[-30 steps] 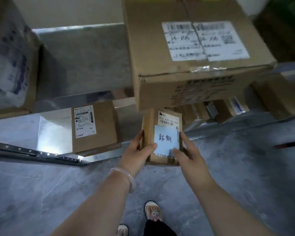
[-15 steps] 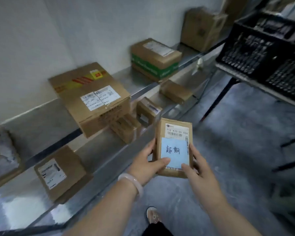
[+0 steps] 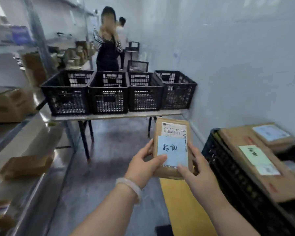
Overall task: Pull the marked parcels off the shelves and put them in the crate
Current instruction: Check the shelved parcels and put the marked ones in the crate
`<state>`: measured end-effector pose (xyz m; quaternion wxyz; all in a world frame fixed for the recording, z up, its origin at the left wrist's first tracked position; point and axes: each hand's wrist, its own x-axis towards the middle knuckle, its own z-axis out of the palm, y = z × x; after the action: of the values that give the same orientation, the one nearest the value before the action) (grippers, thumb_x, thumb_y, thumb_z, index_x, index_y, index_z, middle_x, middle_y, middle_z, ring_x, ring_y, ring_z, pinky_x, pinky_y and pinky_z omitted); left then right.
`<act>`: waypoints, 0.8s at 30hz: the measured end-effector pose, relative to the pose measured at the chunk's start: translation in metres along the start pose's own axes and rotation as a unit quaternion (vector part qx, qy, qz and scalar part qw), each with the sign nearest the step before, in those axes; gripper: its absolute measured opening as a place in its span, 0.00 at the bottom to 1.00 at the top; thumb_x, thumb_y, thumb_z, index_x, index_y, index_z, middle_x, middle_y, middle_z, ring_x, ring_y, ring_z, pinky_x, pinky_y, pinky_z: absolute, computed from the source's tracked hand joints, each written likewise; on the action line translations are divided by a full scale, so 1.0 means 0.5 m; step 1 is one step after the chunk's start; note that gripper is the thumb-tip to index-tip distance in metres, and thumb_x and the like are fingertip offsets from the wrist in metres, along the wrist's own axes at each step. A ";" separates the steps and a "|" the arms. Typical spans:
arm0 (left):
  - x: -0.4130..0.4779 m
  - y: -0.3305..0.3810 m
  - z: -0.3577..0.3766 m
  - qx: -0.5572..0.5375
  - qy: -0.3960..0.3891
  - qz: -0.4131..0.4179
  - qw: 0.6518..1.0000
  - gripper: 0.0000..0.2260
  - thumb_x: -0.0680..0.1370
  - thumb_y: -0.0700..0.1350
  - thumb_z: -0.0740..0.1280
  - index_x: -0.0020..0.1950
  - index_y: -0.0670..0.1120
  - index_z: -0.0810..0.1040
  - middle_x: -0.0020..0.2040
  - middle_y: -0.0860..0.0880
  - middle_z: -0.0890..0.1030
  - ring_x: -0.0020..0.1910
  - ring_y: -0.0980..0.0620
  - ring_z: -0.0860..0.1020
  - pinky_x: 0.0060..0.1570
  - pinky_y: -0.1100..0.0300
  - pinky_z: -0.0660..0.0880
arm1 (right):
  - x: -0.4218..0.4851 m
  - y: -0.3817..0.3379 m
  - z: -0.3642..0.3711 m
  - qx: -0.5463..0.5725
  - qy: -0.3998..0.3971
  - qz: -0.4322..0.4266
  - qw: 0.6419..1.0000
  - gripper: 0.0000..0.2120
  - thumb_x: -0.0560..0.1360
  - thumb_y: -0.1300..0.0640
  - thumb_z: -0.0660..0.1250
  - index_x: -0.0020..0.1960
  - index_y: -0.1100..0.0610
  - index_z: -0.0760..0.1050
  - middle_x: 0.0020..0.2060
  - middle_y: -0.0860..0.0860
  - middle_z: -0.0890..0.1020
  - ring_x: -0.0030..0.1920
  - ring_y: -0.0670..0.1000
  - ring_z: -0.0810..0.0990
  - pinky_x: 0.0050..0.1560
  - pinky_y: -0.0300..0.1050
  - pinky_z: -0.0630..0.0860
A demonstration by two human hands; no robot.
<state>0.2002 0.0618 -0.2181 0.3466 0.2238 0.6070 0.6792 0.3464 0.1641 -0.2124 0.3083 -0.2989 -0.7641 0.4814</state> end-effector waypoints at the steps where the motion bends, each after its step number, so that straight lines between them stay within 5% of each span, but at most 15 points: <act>1: 0.021 0.008 0.050 0.006 -0.026 -0.002 1.000 0.32 0.60 0.55 0.79 0.62 0.67 0.74 0.58 0.57 0.82 0.57 0.55 0.81 0.53 0.52 0.80 | 0.007 0.007 -0.044 0.004 0.026 0.006 1.000 0.32 0.75 0.55 0.71 0.70 0.30 0.62 0.64 0.33 0.70 0.60 0.31 0.70 0.51 0.30 0.71; 3: 0.057 0.022 0.143 0.017 -0.073 -0.004 0.997 0.34 0.59 0.57 0.78 0.64 0.67 0.74 0.58 0.57 0.83 0.56 0.53 0.82 0.53 0.49 0.80 | 0.015 0.020 -0.127 0.012 0.077 0.016 0.997 0.33 0.75 0.54 0.71 0.70 0.28 0.61 0.66 0.31 0.68 0.64 0.32 0.68 0.58 0.36 0.69; 6: 0.086 0.042 0.260 0.067 -0.127 0.003 0.990 0.33 0.60 0.62 0.76 0.65 0.72 0.72 0.59 0.60 0.81 0.54 0.56 0.82 0.48 0.56 0.79 | 0.016 0.034 -0.229 0.004 0.142 0.029 0.990 0.34 0.74 0.51 0.70 0.65 0.21 0.58 0.60 0.17 0.62 0.62 0.24 0.61 0.56 0.30 0.64; 8: 0.098 0.050 0.326 0.072 -0.154 0.006 0.985 0.33 0.61 0.62 0.76 0.65 0.72 0.71 0.58 0.62 0.81 0.52 0.58 0.83 0.45 0.61 0.79 | 0.017 0.041 -0.284 0.011 0.170 0.044 0.984 0.34 0.75 0.50 0.70 0.65 0.21 0.57 0.60 0.18 0.62 0.61 0.26 0.63 0.55 0.31 0.66; 12: 0.120 0.070 0.452 0.081 -0.225 0.007 0.971 0.26 0.67 0.55 0.76 0.62 0.71 0.74 0.55 0.61 0.83 0.51 0.57 0.83 0.45 0.60 0.81 | 0.010 0.047 -0.375 0.018 0.233 0.066 0.970 0.34 0.75 0.50 0.69 0.65 0.19 0.54 0.53 0.13 0.61 0.52 0.16 0.61 0.37 0.23 0.68; 16: 0.133 0.071 0.576 0.110 -0.302 0.009 0.947 0.30 0.66 0.55 0.75 0.68 0.64 0.73 0.57 0.59 0.83 0.54 0.57 0.82 0.58 0.53 0.77 | -0.018 0.054 -0.459 -0.003 0.308 0.096 0.947 0.34 0.75 0.49 0.69 0.63 0.17 0.54 0.52 0.13 0.62 0.49 0.15 0.59 0.44 0.28 0.62; 20: 0.134 0.043 0.675 0.122 -0.380 -0.027 0.916 0.19 0.74 0.50 0.73 0.60 0.69 0.75 0.51 0.59 0.85 0.49 0.58 0.84 0.50 0.57 0.79 | -0.043 0.078 -0.519 -0.022 0.375 0.135 0.917 0.35 0.75 0.51 0.69 0.62 0.17 0.53 0.50 0.15 0.62 0.48 0.15 0.60 0.41 0.24 0.63; 24: 0.161 0.025 0.734 0.151 -0.402 -0.023 0.903 0.23 0.75 0.51 0.72 0.68 0.65 0.72 0.52 0.59 0.84 0.48 0.59 0.83 0.52 0.54 0.79 | -0.031 0.103 -0.542 -0.022 0.410 0.161 0.897 0.35 0.75 0.51 0.70 0.65 0.20 0.54 0.51 0.18 0.63 0.48 0.14 0.60 0.42 0.24 0.65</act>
<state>0.4104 0.3669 -0.1555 0.5394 0.5134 0.5160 0.4234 0.5702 0.3205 -0.1689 0.5062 -0.5954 -0.5215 0.3424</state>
